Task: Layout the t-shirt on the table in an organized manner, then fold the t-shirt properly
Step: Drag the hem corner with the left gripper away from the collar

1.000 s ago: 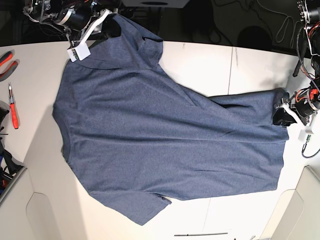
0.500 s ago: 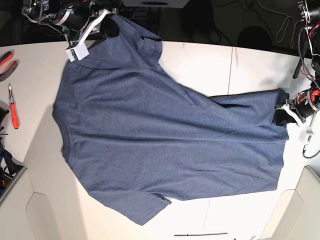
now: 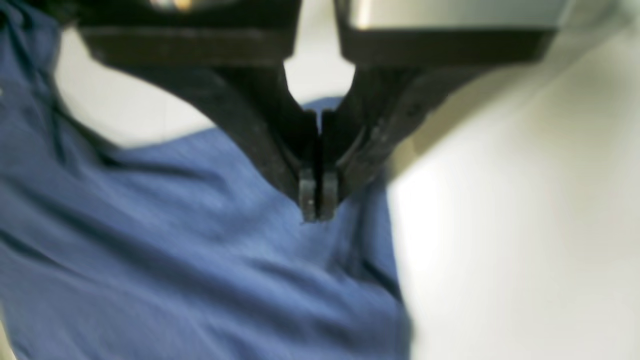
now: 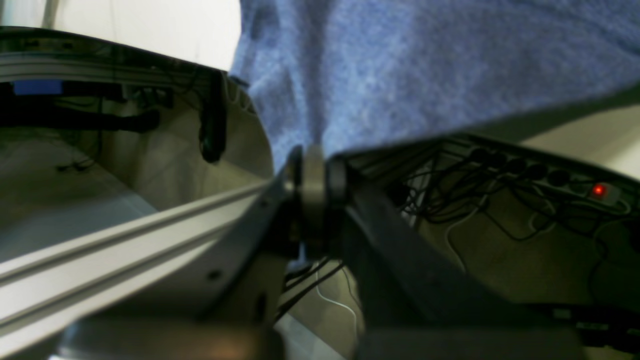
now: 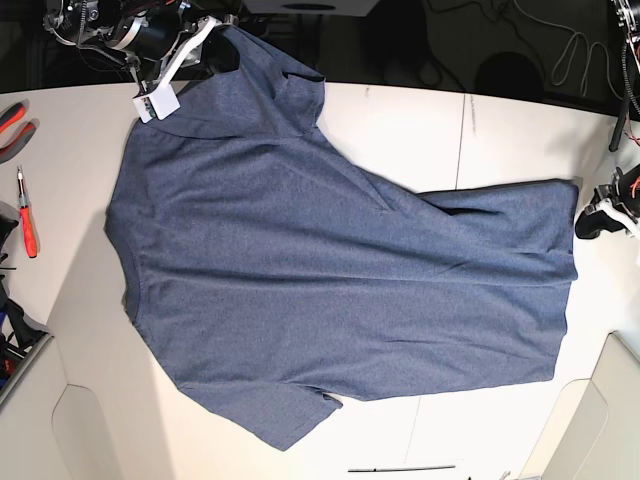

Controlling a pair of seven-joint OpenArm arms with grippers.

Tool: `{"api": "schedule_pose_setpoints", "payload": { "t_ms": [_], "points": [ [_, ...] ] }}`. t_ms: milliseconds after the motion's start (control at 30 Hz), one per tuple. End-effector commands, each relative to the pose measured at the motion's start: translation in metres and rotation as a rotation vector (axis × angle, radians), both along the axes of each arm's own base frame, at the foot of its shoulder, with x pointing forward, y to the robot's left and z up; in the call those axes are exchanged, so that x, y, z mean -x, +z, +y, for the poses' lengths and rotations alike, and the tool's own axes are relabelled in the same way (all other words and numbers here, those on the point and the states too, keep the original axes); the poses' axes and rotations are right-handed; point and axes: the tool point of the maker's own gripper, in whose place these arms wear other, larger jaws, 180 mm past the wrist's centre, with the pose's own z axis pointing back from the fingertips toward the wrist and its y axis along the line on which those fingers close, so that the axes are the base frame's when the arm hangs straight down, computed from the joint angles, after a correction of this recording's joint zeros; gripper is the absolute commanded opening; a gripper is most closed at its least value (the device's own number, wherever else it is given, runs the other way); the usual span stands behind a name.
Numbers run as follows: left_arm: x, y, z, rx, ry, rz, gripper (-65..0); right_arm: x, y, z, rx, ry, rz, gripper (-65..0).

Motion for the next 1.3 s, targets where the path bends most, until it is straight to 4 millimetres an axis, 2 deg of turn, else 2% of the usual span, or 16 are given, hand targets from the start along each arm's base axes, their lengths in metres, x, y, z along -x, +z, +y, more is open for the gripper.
{"api": "schedule_pose_setpoints", "payload": {
  "t_ms": [0, 67, 100, 133, 333, 533, 667, 833, 867, 900, 1000, 1100, 1167, 1267],
  "points": [
    [-0.015, 0.026, 0.016, -0.053, 0.009, -0.088, -64.9, -0.004, 0.007, 0.002, -0.018, 0.003, -0.028, -65.0],
    [-0.019, 0.030, 0.024, -0.140, 0.006, -0.126, -45.2, -0.004, 0.008, 0.003, -0.025, 0.002, -0.029, -65.0],
    [-0.021, 0.030, 0.026, -0.176, -0.006, -0.136, -38.2, -0.004, 0.008, 0.004, -0.030, 0.002, -0.030, -65.0],
    [-0.022, 0.029, 0.025, -0.201, -0.021, -0.136, -35.7, -0.004, 0.009, 0.005, -0.037, 0.005, -0.034, -65.0],
    [-0.027, 0.007, -0.008, -0.255, -0.166, -0.089, -35.7, -0.009, 0.013, 0.008, -0.057, 0.013, -0.056, -65.0],
    [-0.046, 0.009, -0.024, -0.291, -0.232, -0.090, -35.9, -0.010, 0.013, 0.008, -0.056, 0.013, -0.058, -65.0],
    [-0.051, -0.002, -0.022, -0.323, -0.211, -0.053, -36.7, -0.010, 0.013, 0.008, -0.056, 0.013, -0.058, -65.0],
    [-0.044, -0.018, -0.016, -0.308, -0.181, -0.009, -36.7, -0.010, 0.013, 0.008, -0.056, 0.013, -0.058, -65.0],
    [-0.044, -0.018, -0.016, -0.308, -0.180, -0.008, -38.0, -0.010, 0.013, 0.008, -0.056, 0.013, -0.058, -65.0],
    [-0.044, -0.018, -0.016, -0.307, -0.180, -0.008, -43.2, -0.011, 0.014, 0.008, -0.056, 0.012, -0.059, -65.0],
    [-0.047, -0.014, -0.017, -0.290, -0.168, -0.035, -65.0, -0.011, 0.013, 0.008, -0.056, 0.012, -0.059, -65.0],
    [-0.050, -0.010, -0.019, -0.268, -0.158, -0.054, -65.0, -0.010, 0.013, 0.008, -0.056, 0.013, -0.058, -65.0],
    [-0.051, -0.006, -0.028, -0.238, -0.192, -0.077, -65.0, -0.010, 0.013, 0.008, -0.056, 0.013, -0.058, -65.0],
    [-0.052, 0.000, -0.025, -0.215, -0.171, -0.087, -65.0, -0.010, 0.013, 0.008, -0.056, 0.013, -0.057, -65.0]
  ]
}}
